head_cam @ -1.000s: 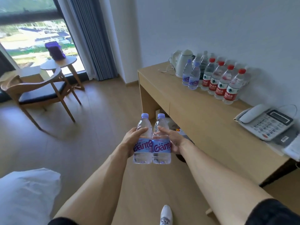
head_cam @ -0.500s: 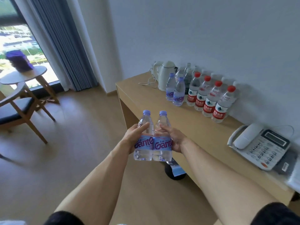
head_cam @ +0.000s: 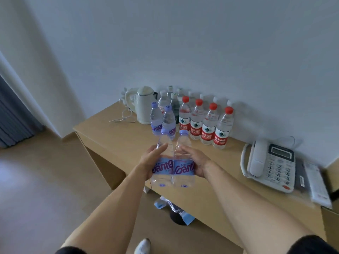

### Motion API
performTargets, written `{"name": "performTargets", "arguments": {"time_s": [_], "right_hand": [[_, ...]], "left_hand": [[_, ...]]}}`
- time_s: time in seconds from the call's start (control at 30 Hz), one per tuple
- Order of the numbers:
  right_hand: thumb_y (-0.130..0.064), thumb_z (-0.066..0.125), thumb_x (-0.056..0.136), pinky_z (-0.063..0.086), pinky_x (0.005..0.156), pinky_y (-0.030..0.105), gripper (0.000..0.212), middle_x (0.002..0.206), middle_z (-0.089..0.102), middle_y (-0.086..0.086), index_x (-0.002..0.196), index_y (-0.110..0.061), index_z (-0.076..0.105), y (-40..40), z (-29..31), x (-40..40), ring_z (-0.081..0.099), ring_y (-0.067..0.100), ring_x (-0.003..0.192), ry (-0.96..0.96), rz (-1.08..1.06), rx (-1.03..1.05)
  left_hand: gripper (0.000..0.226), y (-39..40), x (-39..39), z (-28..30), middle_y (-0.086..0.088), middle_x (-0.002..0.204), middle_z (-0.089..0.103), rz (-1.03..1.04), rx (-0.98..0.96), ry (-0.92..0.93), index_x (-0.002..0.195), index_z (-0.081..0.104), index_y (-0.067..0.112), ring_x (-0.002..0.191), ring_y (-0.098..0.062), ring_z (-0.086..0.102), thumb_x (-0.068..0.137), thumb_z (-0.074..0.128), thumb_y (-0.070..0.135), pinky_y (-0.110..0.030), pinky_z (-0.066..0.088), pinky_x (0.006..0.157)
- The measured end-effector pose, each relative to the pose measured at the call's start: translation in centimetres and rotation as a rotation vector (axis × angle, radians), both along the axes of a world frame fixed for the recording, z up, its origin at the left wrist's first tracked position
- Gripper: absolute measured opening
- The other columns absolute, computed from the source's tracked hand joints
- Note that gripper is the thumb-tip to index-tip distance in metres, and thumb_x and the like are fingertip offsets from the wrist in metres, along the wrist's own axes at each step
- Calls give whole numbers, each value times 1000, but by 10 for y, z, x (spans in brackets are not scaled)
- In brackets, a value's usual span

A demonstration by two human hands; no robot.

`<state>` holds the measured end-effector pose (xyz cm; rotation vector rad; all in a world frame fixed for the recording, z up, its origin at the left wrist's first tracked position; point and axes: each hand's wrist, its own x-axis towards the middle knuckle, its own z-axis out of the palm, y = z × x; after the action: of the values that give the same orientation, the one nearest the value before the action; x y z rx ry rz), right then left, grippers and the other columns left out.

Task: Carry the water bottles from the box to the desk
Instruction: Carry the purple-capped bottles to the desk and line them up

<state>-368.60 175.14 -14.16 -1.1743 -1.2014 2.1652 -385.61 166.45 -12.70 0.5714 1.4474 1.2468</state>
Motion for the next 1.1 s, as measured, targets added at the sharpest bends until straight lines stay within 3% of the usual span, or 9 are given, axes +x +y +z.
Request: {"name": "performTargets", "arguments": {"time_s": [0.07, 0.2, 0.4, 0.53, 0.63, 0.77, 0.87, 0.97, 1.1], "right_hand": [[-47, 67, 90, 57, 86, 42, 42, 100, 77, 9, 113, -11, 67, 11, -1, -17, 73, 26, 88, -18, -54, 15], [-46, 66, 91, 57, 83, 39, 47, 108, 77, 5, 123, -11, 67, 24, -3, -52, 74, 24, 90, -51, -163, 7], [-46, 66, 91, 59, 78, 38, 39, 110, 76, 6, 117, -17, 70, 33, -4, -88, 74, 25, 96, -47, -311, 32], [-43, 66, 93, 59, 81, 38, 32, 111, 76, 9, 109, -17, 74, 32, -6, -92, 73, 25, 103, -31, -418, 56], [-41, 66, 93, 57, 89, 41, 36, 117, 73, 11, 117, -14, 71, 30, -9, -85, 69, 28, 111, -6, -487, 101], [-38, 67, 91, 56, 89, 38, 27, 120, 72, 13, 112, -22, 73, 29, -2, -71, 69, 31, 111, 25, -515, 200], [-37, 69, 90, 53, 97, 38, 40, 124, 70, 12, 123, -16, 66, 30, 1, -58, 66, 29, 117, -13, -494, 291], [-39, 76, 83, 51, 98, 34, 55, 127, 70, 2, 131, -19, 59, 34, 4, -47, 65, 18, 120, -92, -511, 351], [-46, 86, 67, 44, 108, 40, 71, 128, 69, -8, 131, -30, 59, 40, 6, -32, 59, 14, 126, -201, -478, 396]], "left_hand": [[43, 21, -20, -3, -23, 113, 72, -52, 7, 11, 125, 60, 21, 101, -43, 71, 89, 74, 39, -53, 61, 84], [40, 52, -62, -2, -19, 110, 74, -152, 28, -17, 124, 60, 20, 87, -34, 74, 90, 73, 36, -41, 62, 69], [43, 90, -106, -5, -17, 101, 77, -333, 51, 11, 127, 56, 26, 88, -31, 76, 90, 71, 42, -37, 60, 67], [50, 110, -114, -13, -14, 101, 77, -449, 105, 35, 127, 54, 30, 92, -30, 76, 86, 74, 50, -39, 61, 71], [52, 120, -110, -16, -11, 105, 77, -546, 169, 76, 124, 58, 27, 94, -26, 76, 81, 74, 53, -34, 61, 72], [42, 137, -104, -11, -1, 112, 76, -660, 260, 154, 118, 62, 28, 104, -20, 73, 83, 76, 45, -41, 57, 90], [46, 145, -99, -4, 0, 113, 76, -747, 291, 203, 121, 58, 27, 106, -15, 72, 82, 79, 40, -34, 56, 89], [42, 153, -97, 0, 1, 113, 76, -796, 316, 223, 122, 54, 29, 104, -13, 72, 88, 78, 23, -21, 56, 80], [47, 159, -100, 1, 6, 115, 72, -810, 379, 360, 124, 56, 25, 103, -11, 71, 86, 80, 13, -22, 55, 84]]}}
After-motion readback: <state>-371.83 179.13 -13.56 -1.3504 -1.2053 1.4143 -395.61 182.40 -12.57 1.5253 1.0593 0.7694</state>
